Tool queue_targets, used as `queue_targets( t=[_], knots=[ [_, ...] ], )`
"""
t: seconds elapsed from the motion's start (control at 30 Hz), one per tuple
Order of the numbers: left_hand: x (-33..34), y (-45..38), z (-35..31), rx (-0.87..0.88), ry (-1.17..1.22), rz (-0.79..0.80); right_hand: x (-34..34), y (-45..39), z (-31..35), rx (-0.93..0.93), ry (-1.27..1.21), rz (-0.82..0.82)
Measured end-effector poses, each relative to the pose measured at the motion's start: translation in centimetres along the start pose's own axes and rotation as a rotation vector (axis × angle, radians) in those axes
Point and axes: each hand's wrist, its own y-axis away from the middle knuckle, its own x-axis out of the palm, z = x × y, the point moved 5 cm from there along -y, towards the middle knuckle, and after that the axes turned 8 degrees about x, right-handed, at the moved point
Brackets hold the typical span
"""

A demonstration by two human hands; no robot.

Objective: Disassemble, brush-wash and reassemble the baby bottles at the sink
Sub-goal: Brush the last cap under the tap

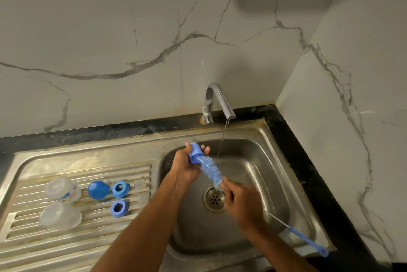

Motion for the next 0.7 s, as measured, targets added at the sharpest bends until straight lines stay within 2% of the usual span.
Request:
queue_targets(
  t=[0.17,0.3,0.37,0.43,0.5,0.57,0.63,0.67,0.7],
  knots=[
    [0.5,0.4,2.3,0.03,-0.09,-0.01,0.7,-2.0,0.8,0.003,0.247,0.009],
    [1.4,0.0,2.6,0.039,-0.076,0.017,-0.1,-3.4,1.4,-0.102,0.533,-0.065],
    [1.9,-0.3,2.3,0.031,-0.054,0.034,0.3,-3.4,1.5,-0.101,0.581,-0.012],
    [1.6,-0.3,2.3,0.023,-0.033,-0.004,1.5,-3.4,1.0,0.032,0.327,0.211],
    [0.7,0.1,2.1,0.019,-0.019,-0.021,2.2,-4.0,0.2,0.217,-0.237,0.438],
    [0.4,0.4,1.6,0.037,-0.057,0.024,1.6,-4.6,-0.8,0.568,-0.821,0.495],
    [1.2,0.3,0.8,0.063,-0.118,0.071,1.5,-4.3,-1.2,0.906,-1.287,0.51],
    [1.8,0.1,0.3,0.073,-0.143,0.081,1.6,-4.0,-0.6,0.989,-1.417,0.528],
    [2.4,-0.2,0.0,0.079,-0.158,0.085,1.9,-3.7,-0.1,1.014,-1.428,0.546]
  ],
)
